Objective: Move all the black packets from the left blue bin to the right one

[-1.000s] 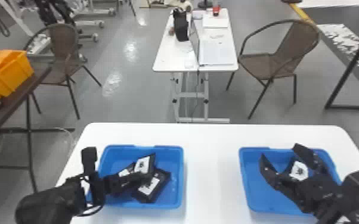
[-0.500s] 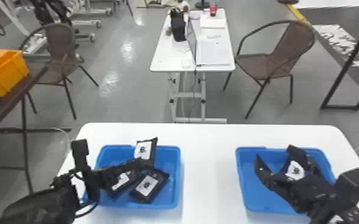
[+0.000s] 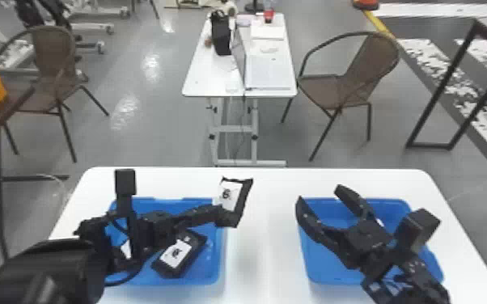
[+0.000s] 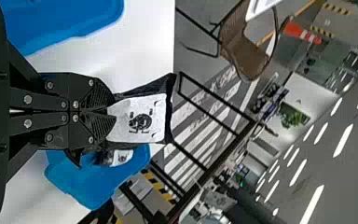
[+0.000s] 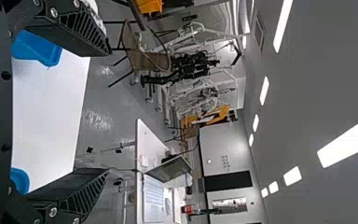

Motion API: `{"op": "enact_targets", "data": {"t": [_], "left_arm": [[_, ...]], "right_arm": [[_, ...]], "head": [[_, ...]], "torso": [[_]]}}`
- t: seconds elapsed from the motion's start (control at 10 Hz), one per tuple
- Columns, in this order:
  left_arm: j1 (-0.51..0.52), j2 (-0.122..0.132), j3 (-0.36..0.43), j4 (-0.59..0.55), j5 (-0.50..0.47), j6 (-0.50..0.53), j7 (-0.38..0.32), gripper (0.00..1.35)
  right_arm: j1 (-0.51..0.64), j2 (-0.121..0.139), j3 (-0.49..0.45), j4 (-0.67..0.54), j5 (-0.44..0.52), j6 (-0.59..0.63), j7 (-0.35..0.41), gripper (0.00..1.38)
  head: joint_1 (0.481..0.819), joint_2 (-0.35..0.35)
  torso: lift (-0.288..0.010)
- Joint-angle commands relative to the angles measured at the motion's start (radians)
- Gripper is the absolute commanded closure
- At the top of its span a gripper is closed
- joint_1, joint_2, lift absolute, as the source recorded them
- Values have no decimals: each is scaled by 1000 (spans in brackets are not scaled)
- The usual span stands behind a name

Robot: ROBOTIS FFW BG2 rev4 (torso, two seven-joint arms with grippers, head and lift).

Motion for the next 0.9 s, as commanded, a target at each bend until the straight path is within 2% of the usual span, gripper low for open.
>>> {"op": "enact_targets", "data": {"t": [0.0,0.3,0.4,0.8], "left_arm": [[-49,-8,-63,21,-46,-23,-32,1213],[-126,-50,-103,114,-87,-106,-84,1213],[-139,-56,-115,123,-89,-115,-94,1213],[-173,-56,-175,154,-59,-146,-126,1213]], "right_arm": [[-40,-7,27,33,-42,-1,12,139],[-100,-7,58,90,-140,-4,50,139],[-123,-7,65,108,-157,-5,58,139],[-200,-7,107,213,-269,-5,58,139]], "head": [[695,-25],[695,-52],[695,-58],[695,-75]], "torso": [[0],[0],[0],[0]]}}
